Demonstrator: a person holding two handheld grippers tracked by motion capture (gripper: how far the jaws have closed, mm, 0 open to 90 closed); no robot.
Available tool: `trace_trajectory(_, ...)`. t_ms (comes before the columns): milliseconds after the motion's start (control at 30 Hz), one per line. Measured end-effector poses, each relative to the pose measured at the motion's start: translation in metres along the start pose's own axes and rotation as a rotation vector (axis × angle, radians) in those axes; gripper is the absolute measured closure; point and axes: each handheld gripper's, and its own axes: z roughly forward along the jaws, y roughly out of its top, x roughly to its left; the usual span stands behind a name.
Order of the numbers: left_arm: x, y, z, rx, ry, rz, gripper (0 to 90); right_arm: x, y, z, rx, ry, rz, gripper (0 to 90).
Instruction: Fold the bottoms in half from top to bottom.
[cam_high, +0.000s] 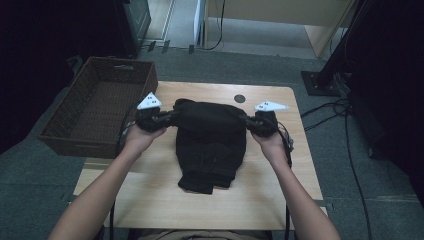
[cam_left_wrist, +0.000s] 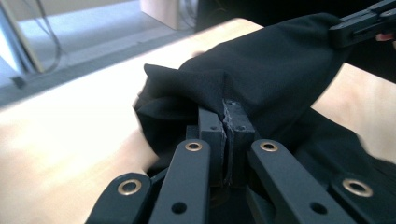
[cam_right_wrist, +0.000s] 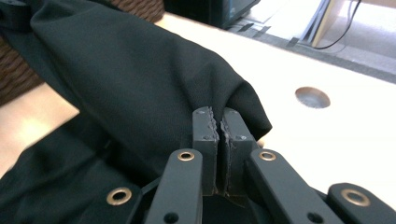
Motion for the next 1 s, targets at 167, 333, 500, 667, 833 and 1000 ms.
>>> trace_trajectory(167, -0.015, -0.04, -0.002, 0.088, -0.049, -0.032, 88.5, 0.019, -0.038, -0.007, 0.063, 0.03, -0.012, 86.1)
trace_trajectory(333, -0.017, -0.072, 0.007, 0.175, -0.067, -0.064, 87.9, 0.026, -0.073, 0.003, 0.138, 0.045, 0.01, 85.7)
trace_trajectory(500, -0.015, -0.084, 0.02, 0.219, -0.067, -0.082, 87.0, 0.025, -0.093, 0.019, 0.204, 0.037, 0.012, 84.4)
trace_trajectory(667, -0.01, -0.084, 0.032, 0.217, -0.049, -0.102, 86.5, 0.019, -0.095, 0.03, 0.2, 0.023, 0.014, 84.1)
trace_trajectory(833, -0.004, -0.083, 0.045, 0.21, -0.031, -0.113, 85.2, 0.007, -0.096, 0.041, 0.129, 0.0, 0.024, 82.7)
trace_trajectory(1000, -0.001, -0.074, 0.037, 0.186, -0.049, -0.131, 71.9, -0.004, -0.084, 0.038, 0.142, 0.024, 0.053, 71.8)
